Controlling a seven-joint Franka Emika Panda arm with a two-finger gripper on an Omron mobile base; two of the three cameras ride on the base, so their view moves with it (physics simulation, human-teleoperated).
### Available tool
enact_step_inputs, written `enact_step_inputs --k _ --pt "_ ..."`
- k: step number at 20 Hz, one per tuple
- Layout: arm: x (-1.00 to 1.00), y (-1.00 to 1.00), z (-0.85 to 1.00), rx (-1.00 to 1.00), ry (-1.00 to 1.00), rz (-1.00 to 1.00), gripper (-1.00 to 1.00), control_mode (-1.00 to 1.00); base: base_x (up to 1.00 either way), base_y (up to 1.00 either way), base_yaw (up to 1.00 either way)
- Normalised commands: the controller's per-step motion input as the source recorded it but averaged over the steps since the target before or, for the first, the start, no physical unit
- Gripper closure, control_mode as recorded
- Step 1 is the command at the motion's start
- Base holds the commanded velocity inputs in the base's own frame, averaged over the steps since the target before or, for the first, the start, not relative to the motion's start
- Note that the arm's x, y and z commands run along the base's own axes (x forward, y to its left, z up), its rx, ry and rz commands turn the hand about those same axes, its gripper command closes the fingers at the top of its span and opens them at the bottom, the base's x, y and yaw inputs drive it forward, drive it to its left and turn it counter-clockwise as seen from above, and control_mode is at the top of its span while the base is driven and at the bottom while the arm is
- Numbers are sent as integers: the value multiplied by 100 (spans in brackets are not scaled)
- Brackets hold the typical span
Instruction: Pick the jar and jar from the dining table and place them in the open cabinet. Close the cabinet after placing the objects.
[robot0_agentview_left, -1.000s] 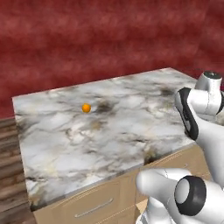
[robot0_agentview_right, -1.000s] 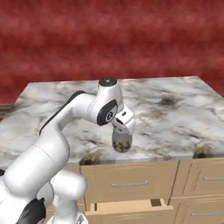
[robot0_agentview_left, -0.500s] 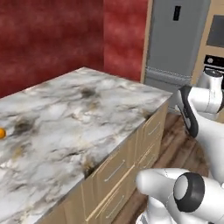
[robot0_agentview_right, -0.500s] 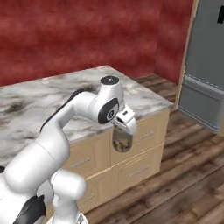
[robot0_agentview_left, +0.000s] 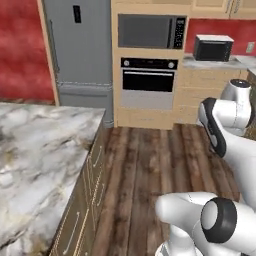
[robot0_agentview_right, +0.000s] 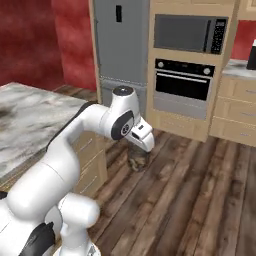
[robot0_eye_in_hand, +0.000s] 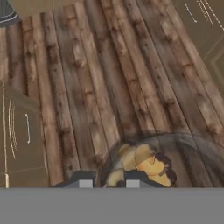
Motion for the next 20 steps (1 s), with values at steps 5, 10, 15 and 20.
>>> enact_step_inputs --k 5,10,15,20 --pt "0 0 0 0 0 0 100 100 33 -26 -81" --pt "0 0 0 0 0 0 100 100 81 0 -65" --pt "0 0 0 0 0 0 100 100 100 5 -51" --pt "0 0 0 0 0 0 100 100 100 3 -50"
